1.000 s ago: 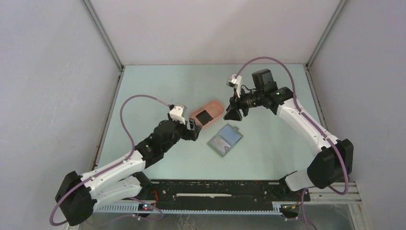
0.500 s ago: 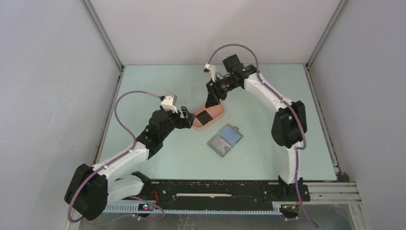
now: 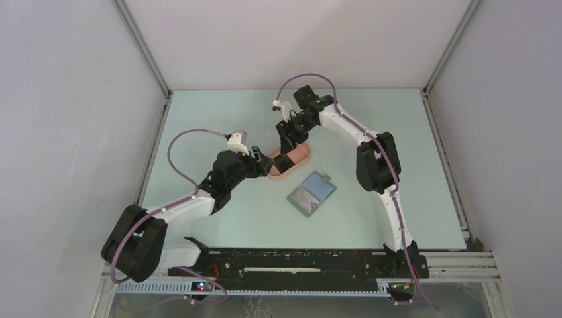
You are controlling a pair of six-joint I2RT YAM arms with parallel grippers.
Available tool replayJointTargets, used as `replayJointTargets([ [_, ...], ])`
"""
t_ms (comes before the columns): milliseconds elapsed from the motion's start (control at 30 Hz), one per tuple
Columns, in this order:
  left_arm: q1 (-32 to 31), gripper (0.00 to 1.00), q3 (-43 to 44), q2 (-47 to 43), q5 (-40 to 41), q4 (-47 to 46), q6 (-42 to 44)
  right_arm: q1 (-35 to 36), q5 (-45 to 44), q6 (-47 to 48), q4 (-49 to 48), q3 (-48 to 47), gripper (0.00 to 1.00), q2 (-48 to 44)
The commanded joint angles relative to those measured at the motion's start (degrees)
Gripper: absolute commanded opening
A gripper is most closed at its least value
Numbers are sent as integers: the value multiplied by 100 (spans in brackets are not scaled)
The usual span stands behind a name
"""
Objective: Put the credit cards into the card holder
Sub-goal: Pick up the credit card from the storage box.
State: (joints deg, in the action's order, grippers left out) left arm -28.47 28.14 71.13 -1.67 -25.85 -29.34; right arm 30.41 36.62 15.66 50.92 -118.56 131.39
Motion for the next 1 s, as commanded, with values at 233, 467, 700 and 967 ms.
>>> replayJointTargets([
  [233, 42, 70, -262, 272, 435, -434, -270, 148, -840, -592, -155, -499, 71, 536],
  [467, 70, 71, -359, 404, 443, -651, -498, 166, -838, -796, -200, -501, 75, 690],
  [700, 70, 65, -460, 469, 501, -726, -570, 261, -984, -928, -229, -492, 76, 798],
  [967, 70, 64, -676, 265, 528, -729, -712, 426, -1402, -1055, -315, -435, 79, 783],
])
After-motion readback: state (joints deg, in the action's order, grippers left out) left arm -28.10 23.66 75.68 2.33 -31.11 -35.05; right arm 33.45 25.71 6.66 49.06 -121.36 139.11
